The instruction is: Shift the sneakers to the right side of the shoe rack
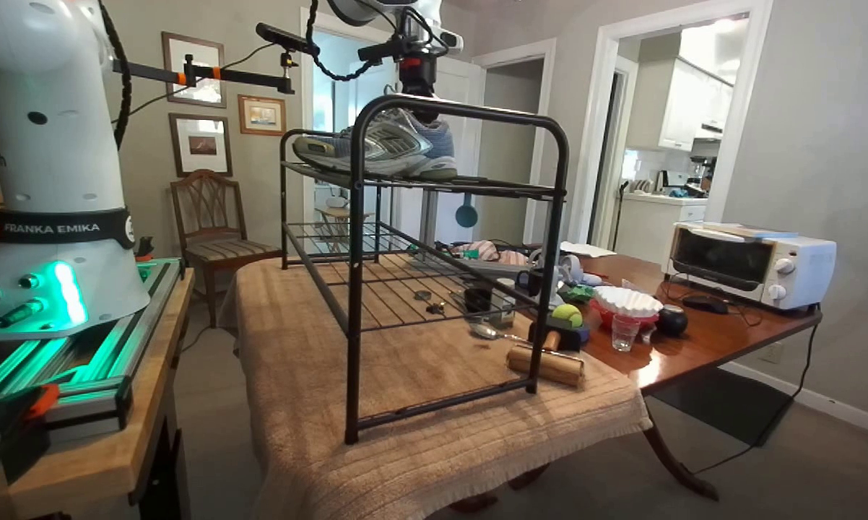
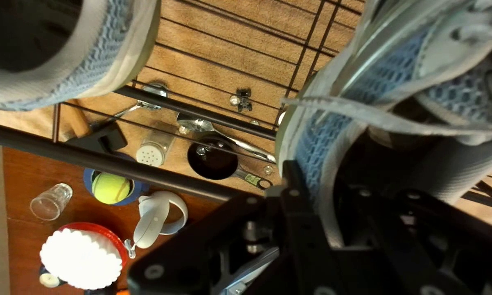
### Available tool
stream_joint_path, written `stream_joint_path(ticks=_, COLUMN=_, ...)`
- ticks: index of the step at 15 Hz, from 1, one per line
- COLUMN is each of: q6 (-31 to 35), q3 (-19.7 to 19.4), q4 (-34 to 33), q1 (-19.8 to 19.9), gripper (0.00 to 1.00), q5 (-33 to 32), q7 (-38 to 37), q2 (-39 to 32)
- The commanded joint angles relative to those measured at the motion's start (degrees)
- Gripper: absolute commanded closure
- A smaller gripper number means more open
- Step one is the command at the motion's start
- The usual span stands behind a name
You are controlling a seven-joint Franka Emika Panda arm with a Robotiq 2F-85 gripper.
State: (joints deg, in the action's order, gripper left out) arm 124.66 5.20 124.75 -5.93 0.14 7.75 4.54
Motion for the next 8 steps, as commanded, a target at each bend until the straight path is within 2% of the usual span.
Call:
stream_joint_path(ticks=1, q6=1.66, q3=-0.81, q4=2.77, q1=0.78, gripper=0.97, q5=-0.68, q7=1.74, q2=2.65)
stream_joint_path(ticks=7, q6=1.15, q3=-1.81, q4=3.18, q1=1.61, gripper=0.97, q5=-0.77, q7=2.67, q2=3.06)
stream_joint_path(ticks=8, q6=1.18, q3=-1.86, q4=3.21, q1=1.69, gripper=0.64, q5=-0.81, q7=2.62, q2=3.05)
